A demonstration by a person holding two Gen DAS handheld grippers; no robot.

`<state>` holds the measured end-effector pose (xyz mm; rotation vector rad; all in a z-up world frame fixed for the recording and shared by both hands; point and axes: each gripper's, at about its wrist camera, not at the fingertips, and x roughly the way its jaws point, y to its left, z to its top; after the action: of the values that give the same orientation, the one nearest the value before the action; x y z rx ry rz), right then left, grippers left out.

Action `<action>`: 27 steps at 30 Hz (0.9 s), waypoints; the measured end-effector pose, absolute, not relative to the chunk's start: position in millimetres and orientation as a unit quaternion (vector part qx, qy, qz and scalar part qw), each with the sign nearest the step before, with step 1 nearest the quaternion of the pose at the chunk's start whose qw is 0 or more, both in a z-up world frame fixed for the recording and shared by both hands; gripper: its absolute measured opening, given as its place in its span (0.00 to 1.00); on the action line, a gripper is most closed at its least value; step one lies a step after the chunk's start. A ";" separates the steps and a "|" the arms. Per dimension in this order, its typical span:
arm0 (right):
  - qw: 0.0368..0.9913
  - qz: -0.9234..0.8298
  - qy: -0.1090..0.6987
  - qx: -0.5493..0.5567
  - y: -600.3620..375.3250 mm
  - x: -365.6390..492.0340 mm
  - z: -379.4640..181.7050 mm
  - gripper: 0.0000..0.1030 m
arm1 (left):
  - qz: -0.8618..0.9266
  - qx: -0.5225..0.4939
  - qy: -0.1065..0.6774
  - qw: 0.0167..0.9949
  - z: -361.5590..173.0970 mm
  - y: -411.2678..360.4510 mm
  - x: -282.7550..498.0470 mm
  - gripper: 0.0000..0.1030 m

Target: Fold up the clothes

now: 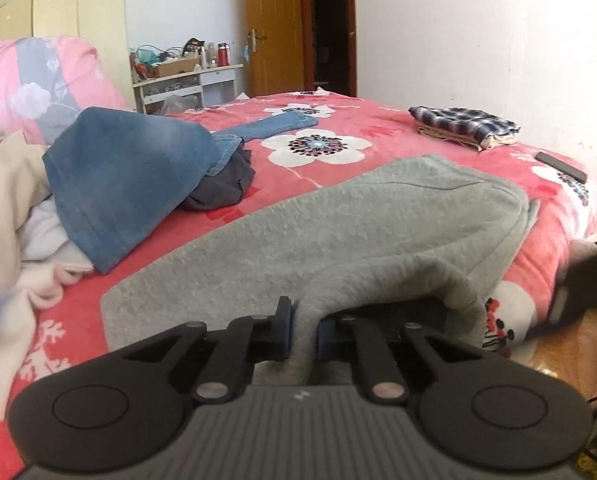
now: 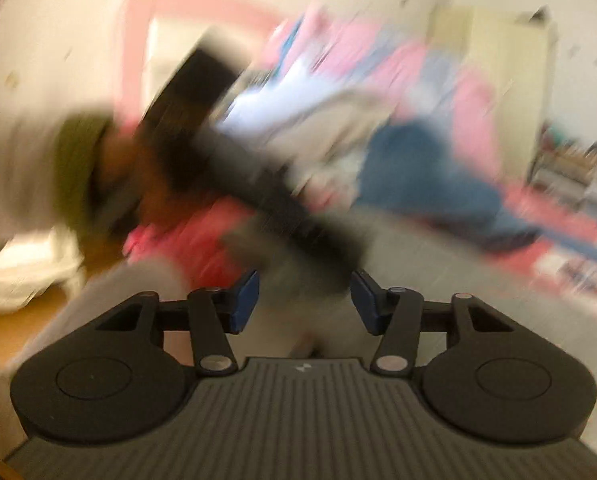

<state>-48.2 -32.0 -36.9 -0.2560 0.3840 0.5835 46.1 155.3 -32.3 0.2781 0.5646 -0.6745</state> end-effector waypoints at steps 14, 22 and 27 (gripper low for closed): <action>0.952 0.251 0.146 -0.098 -2.5 -11.8 -57.8 0.18 | -0.337 0.137 0.257 0.895 -26.0 156.1 37.4 0.11; 0.942 0.284 0.109 -0.144 5.9 -37.1 -58.5 0.18 | -0.342 0.130 0.256 0.895 -24.4 157.2 40.6 0.11; 0.953 0.245 0.088 -0.155 4.3 -36.5 -56.0 0.18 | -0.343 0.132 0.255 0.894 -24.5 157.9 39.0 0.11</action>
<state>-36.5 4.3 -56.0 -0.3153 0.1787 0.4979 39.0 157.9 -24.5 0.2739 0.5291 -0.7107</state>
